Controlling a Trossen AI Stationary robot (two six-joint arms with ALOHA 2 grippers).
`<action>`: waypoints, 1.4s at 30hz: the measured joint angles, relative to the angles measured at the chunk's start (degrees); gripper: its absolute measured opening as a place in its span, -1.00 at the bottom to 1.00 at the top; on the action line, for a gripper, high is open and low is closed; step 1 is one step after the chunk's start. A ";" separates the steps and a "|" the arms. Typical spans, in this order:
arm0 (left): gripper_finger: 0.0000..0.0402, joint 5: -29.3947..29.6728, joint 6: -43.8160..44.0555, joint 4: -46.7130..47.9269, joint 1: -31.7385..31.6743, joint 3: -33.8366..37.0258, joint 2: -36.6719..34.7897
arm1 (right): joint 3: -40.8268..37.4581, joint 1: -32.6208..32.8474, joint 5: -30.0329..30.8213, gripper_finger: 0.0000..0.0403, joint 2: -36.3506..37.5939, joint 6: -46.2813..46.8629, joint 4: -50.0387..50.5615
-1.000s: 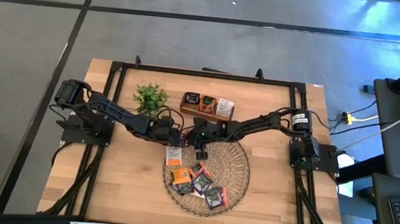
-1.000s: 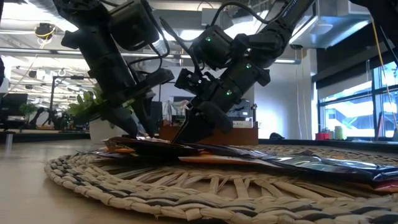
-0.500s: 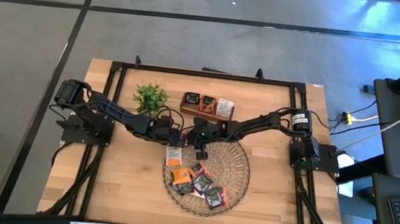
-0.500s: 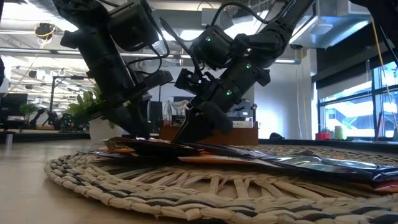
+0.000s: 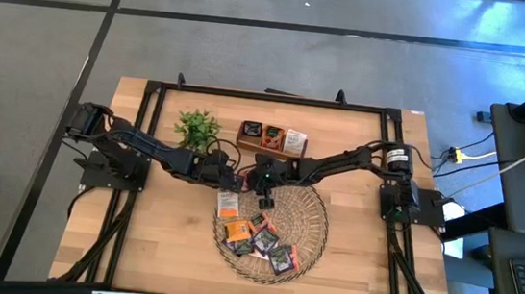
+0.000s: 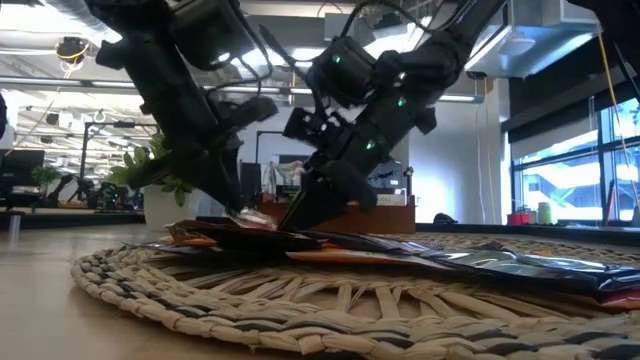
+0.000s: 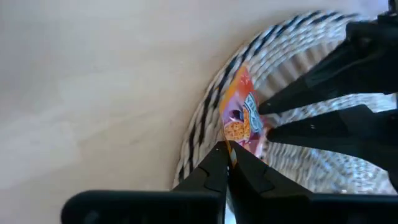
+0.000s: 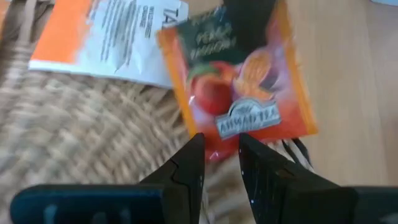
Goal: Pick & Place Tea
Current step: Put the orange and black tea bag into the middle section of the wooden organizer
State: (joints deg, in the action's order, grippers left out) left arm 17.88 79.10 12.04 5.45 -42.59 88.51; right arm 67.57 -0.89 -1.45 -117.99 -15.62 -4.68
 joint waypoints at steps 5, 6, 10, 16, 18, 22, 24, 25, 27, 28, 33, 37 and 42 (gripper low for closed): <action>-0.99 -0.55 -6.45 3.61 -0.07 -0.02 -4.07 | 0.11 0.00 0.92 -0.50 4.57 -0.09 3.44; -0.99 -1.29 -8.23 5.10 -0.07 0.00 -5.29 | 0.11 0.00 0.92 -0.50 5.56 -0.09 5.24; -0.99 -5.49 -18.40 3.95 -0.09 -0.02 -9.31 | 0.12 0.00 0.75 -0.50 9.15 -0.11 10.36; -0.99 -17.82 -27.68 -1.49 -0.82 -0.20 -14.35 | 0.15 0.02 -0.34 -0.50 13.20 0.61 17.58; -0.99 -21.22 -28.70 -1.08 -0.83 -0.22 -14.87 | 0.15 0.23 -2.34 -0.50 13.48 3.54 17.96; -0.99 -25.85 -30.97 0.83 -0.22 -1.07 -13.54 | 0.21 0.35 -11.70 -0.50 13.20 6.38 16.86; -0.99 -26.89 -31.93 3.66 0.24 -2.42 -11.92 | 0.22 0.35 -15.85 -0.50 13.02 6.44 17.20; -0.99 -27.05 -32.75 5.31 0.45 -3.44 -11.01 | 0.22 0.35 -16.99 -0.50 13.02 6.40 17.15; -0.99 -27.07 -34.92 8.63 0.93 -6.07 -8.94 | 0.22 0.35 -18.11 -0.50 13.02 6.42 16.78; -0.99 -27.05 -36.17 10.18 1.15 -7.49 -7.83 | 0.22 0.33 -18.14 -0.50 13.02 6.54 16.75; -0.99 -27.93 -41.80 17.27 2.08 -14.19 -2.74 | 0.22 0.52 -18.16 -0.50 13.02 6.80 16.45; -0.99 -29.46 -45.06 22.98 2.38 -18.41 0.66 | 0.22 1.85 -18.13 -0.50 13.02 9.27 16.03; -0.99 -26.57 -49.49 22.34 3.07 -20.28 2.49 | -0.29 4.29 -18.14 -0.50 12.62 10.91 12.00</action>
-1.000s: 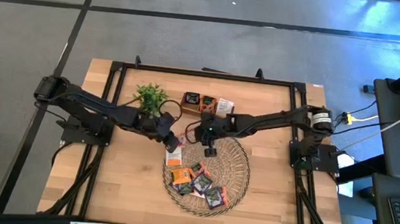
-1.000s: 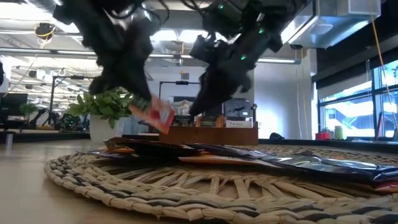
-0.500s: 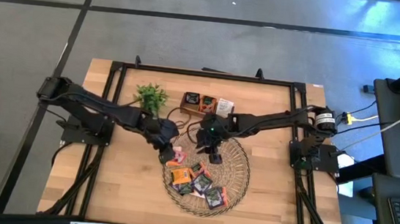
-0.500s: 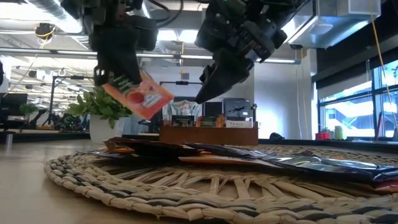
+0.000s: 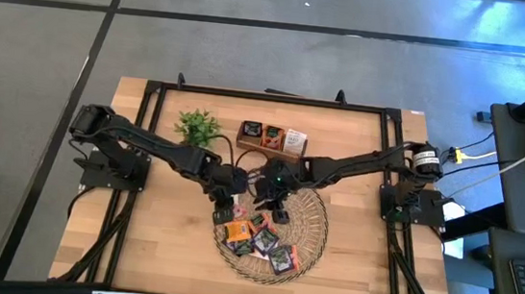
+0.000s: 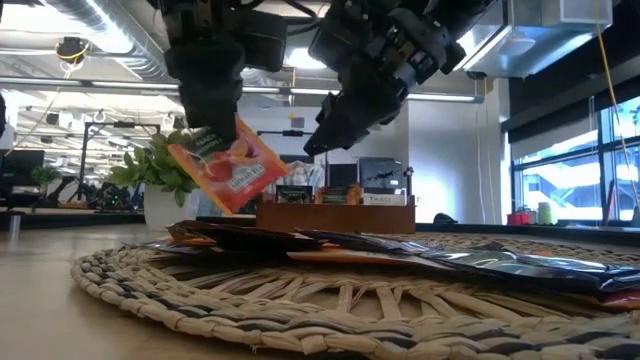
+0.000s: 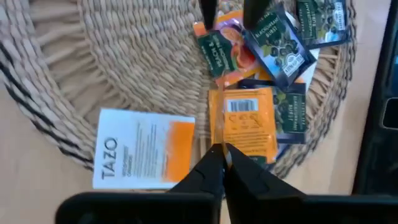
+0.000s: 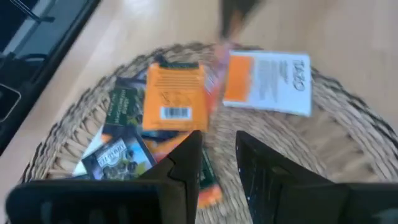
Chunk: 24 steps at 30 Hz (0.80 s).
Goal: Pick & Place Tea
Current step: Put the orange and black tea bag into the middle section of the wooden organizer
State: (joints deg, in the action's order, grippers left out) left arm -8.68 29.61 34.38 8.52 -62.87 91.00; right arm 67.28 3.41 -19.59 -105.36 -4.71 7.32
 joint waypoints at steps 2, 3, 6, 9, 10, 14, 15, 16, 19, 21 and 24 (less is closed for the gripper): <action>-0.98 1.11 -1.34 -0.33 0.39 -0.04 0.14 | -0.62 0.94 0.00 -0.50 -0.06 -0.06 -1.54; -0.98 1.15 -1.48 -0.31 0.50 -0.05 0.13 | -0.98 1.38 0.02 -0.50 -0.08 -0.14 -3.11; -0.98 0.72 -1.46 -0.32 1.08 -0.09 0.14 | -1.76 2.16 0.24 -0.50 -0.08 -0.07 -5.59; -0.98 0.15 -1.71 -0.33 2.00 -0.09 0.12 | -1.87 2.55 0.31 -0.50 -0.08 1.00 -7.70; -0.98 0.15 -1.66 -0.33 2.38 -0.09 0.12 | -1.83 2.55 0.33 -0.50 -0.08 0.94 -7.95; -0.98 0.04 -0.59 -0.27 3.85 -0.09 0.13 | -1.85 2.77 0.44 -0.49 -0.08 1.54 -8.57; -0.98 0.05 -0.57 -0.07 4.32 -0.09 0.13 | -1.83 2.77 0.44 -0.49 -0.08 1.93 -8.80; -0.98 0.04 -0.51 0.32 4.82 -0.09 0.12 | -1.83 2.77 0.44 -0.47 -0.08 2.50 -8.62; -0.98 -0.26 0.11 1.76 6.28 -0.09 0.12 | -1.83 2.74 0.44 -0.38 -0.08 3.01 -7.64; -0.98 -0.27 1.63 2.72 7.09 -0.09 0.14 | -1.83 2.74 0.44 -0.30 -0.08 3.15 -7.64; -0.98 -0.25 3.50 2.74 8.39 -0.09 0.12 | -1.83 2.71 0.53 -0.20 -0.08 3.03 -7.59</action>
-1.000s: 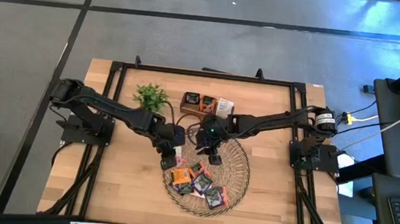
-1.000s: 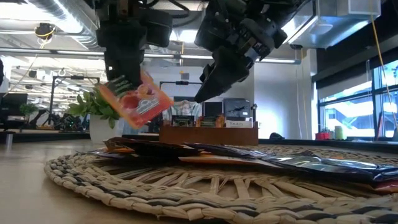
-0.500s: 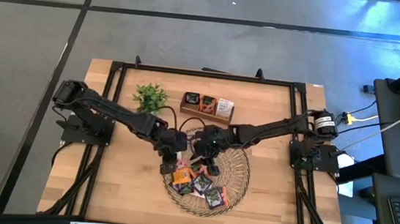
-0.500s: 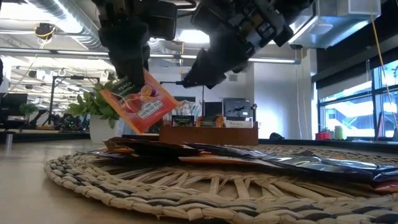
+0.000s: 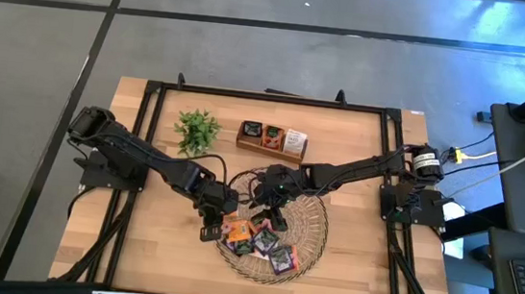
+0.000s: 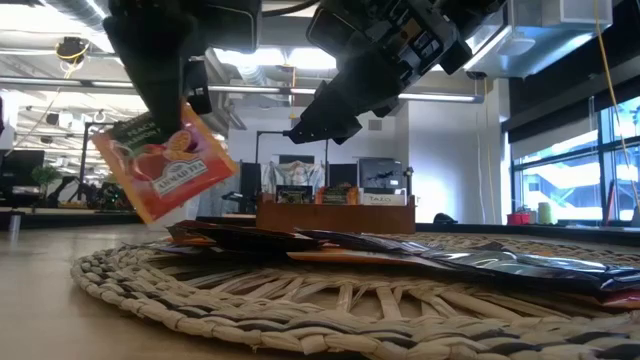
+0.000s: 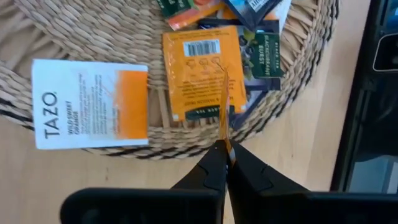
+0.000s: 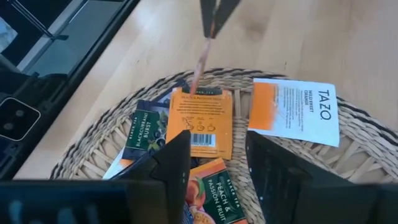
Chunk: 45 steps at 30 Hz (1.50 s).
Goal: Pick & Place Tea
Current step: Put the orange and black tea bag into the middle section of the wooden organizer
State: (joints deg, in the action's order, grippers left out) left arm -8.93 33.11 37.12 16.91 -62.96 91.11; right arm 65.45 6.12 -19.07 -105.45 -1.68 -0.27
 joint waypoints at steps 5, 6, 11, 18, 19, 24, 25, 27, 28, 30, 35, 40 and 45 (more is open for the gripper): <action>-0.98 0.22 0.81 0.03 2.20 0.00 0.00 | 0.00 -0.18 0.49 -0.09 0.00 -0.07 -0.38; -0.98 0.24 1.37 0.03 2.56 0.00 0.00 | 0.00 -0.18 0.13 -0.07 0.00 -0.08 -0.39; -0.98 0.38 4.18 -0.04 4.23 0.00 0.00 | 0.00 -0.18 -1.51 0.12 0.00 1.14 -0.33; -0.98 0.37 2.99 -0.95 7.70 0.00 0.00 | 0.00 -0.20 11.84 0.25 0.00 6.60 -0.37; -0.98 0.43 2.35 -1.02 8.15 0.00 0.00 | 0.00 -0.23 13.51 0.25 0.00 7.68 -0.47; -0.98 3.64 1.95 -1.96 9.21 0.00 0.00 | 0.07 -0.20 14.93 0.26 -0.67 10.42 -3.46; -0.98 4.45 1.89 -2.49 9.26 0.00 0.00 | 0.07 -0.19 14.93 0.26 -1.00 10.40 -4.22; -0.98 5.07 0.67 -3.53 9.24 0.00 0.00 | 0.12 -0.02 14.93 0.26 -1.70 10.39 -5.85; -0.98 5.12 -0.25 -3.97 9.25 0.00 0.00 | 0.05 0.02 14.93 0.26 -1.98 10.47 -6.02; -0.98 5.06 -1.86 -5.43 9.26 0.00 0.00 | 0.07 0.02 14.93 0.26 -2.81 10.54 -7.96; -0.98 4.17 -4.95 -9.27 9.55 0.00 -0.02 | 0.07 -0.01 14.95 0.26 -4.38 10.63 -9.05; -0.98 6.20 -5.40 -10.55 9.67 0.00 -0.02 | 0.04 -0.01 14.42 0.26 -5.25 9.51 -8.50; -0.98 7.98 -5.39 -10.44 9.25 0.01 -0.02 | 0.07 -0.02 8.53 0.26 -5.25 7.38 -8.58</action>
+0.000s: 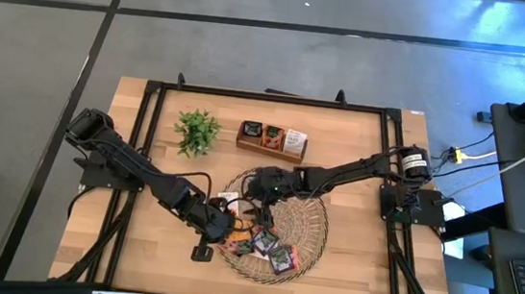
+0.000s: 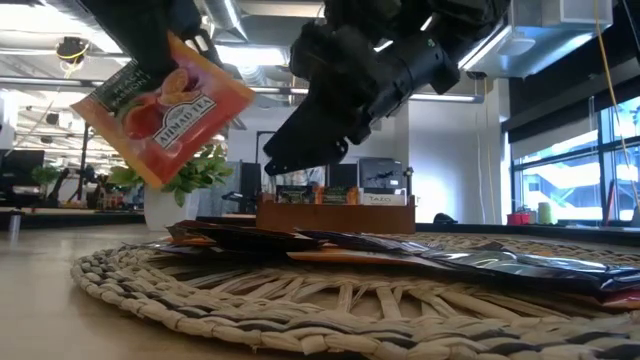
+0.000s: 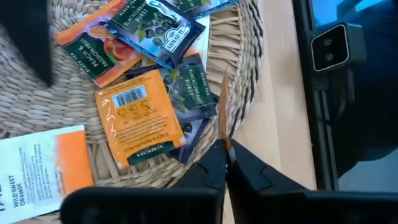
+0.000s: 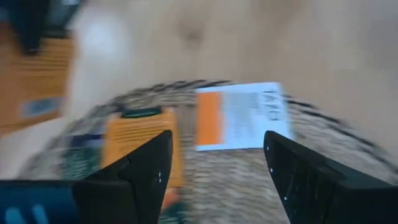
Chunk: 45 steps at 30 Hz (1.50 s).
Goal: Pick & Place Tea
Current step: Put the orange and black tea bag into the middle section of the wooden organizer
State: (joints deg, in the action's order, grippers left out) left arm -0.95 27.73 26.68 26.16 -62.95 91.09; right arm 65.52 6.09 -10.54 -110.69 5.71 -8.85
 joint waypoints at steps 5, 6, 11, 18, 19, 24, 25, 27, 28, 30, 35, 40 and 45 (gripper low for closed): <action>-0.98 1.91 -0.02 0.02 -1.01 0.00 -0.02 | 0.31 0.06 -8.94 0.26 0.00 0.09 -1.60; -0.98 2.49 -0.02 0.04 -1.20 0.00 -0.02 | 0.31 0.28 -8.78 0.26 0.00 1.42 -2.33; -0.98 4.46 2.93 0.19 -2.61 0.01 -0.02 | 0.37 1.43 -7.96 0.26 0.04 2.07 -4.31; -0.98 6.87 7.47 3.07 -4.22 0.01 -0.02 | 0.35 2.64 -7.08 0.26 0.04 1.65 -4.27; -0.98 7.16 7.47 3.46 -4.34 0.01 -0.02 | 0.35 2.74 -7.10 0.26 0.04 1.67 -4.27; -0.98 7.43 7.72 3.41 -4.69 0.01 -0.02 | 0.35 2.75 -7.09 0.26 0.04 3.04 -4.21; -0.98 7.45 7.72 3.37 -4.69 0.01 -0.02 | 0.35 2.75 -7.09 0.26 0.04 3.11 -4.18; -0.98 7.95 8.10 3.03 -4.69 0.01 -0.02 | 0.35 2.79 -7.11 0.26 0.04 3.09 -4.23; -0.98 8.53 8.78 2.96 -4.69 0.01 -0.02 | 0.35 2.81 -7.11 0.26 0.04 3.14 -4.23; -0.98 9.94 10.11 2.93 -4.69 0.01 -0.02 | 0.35 2.81 -7.10 0.26 0.04 3.26 -4.18; -0.98 10.93 10.71 2.70 -4.69 0.01 -0.02 | 0.35 2.83 -7.10 0.18 0.04 3.29 -4.11; -0.98 10.92 10.71 -0.48 -4.69 0.01 -0.02 | 0.35 2.83 -7.11 -0.06 0.04 3.22 -4.12; -0.98 10.41 10.58 -0.94 -4.69 0.01 -0.02 | 0.35 2.81 -7.11 -0.32 0.07 3.13 -4.00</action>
State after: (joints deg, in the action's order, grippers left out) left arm 9.46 38.31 25.73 21.47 -62.94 91.07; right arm 65.87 8.91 -17.65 -110.63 8.84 -12.85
